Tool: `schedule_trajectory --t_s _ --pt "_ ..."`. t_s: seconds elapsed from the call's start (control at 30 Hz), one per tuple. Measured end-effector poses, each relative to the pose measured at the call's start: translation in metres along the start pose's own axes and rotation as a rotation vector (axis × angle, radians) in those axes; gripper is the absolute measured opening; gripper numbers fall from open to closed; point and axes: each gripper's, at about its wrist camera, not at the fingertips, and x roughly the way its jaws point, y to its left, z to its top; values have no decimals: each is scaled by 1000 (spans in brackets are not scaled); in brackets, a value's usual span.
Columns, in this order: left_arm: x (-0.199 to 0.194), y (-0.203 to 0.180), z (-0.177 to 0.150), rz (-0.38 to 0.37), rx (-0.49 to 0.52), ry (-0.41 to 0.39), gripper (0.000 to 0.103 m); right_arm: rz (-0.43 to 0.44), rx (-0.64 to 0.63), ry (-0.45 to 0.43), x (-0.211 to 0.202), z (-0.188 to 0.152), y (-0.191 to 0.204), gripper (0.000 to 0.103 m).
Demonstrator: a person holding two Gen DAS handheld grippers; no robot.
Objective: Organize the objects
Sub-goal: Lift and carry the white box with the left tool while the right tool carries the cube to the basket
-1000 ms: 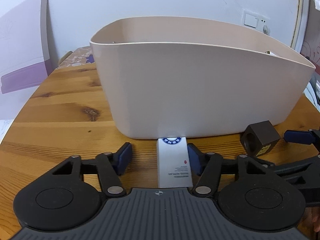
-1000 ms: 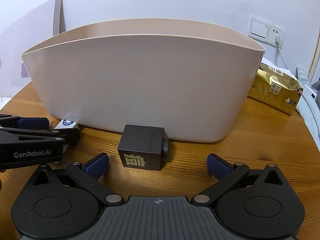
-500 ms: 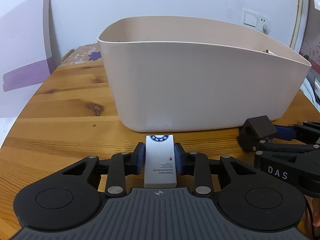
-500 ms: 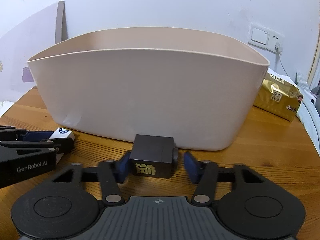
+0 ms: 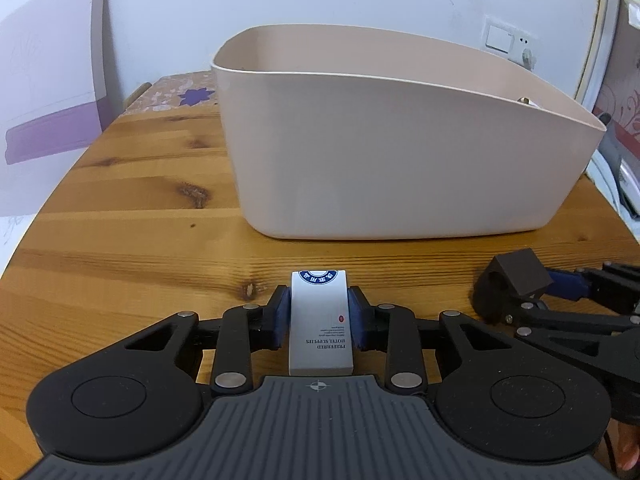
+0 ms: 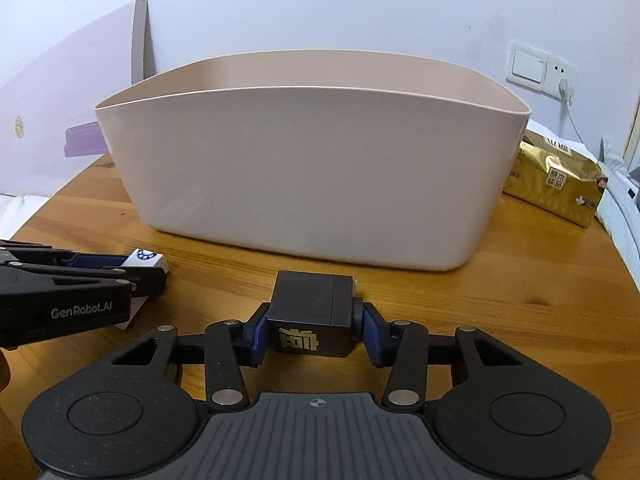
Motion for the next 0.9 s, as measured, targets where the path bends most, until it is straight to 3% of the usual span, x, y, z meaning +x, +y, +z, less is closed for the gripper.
schedule_trajectory --t_s 0.3,0.5,0.9 --pt "-20 6 -2 11 -13 -19 31 29 14 -16 -24 -5 9 44" --pt "-35 8 1 -3 -21 -38 31 5 7 -52 -42 -11 5 44" --pt "-73 1 22 -12 1 -131 31 -11 45 -146 -67 6 -9 44"
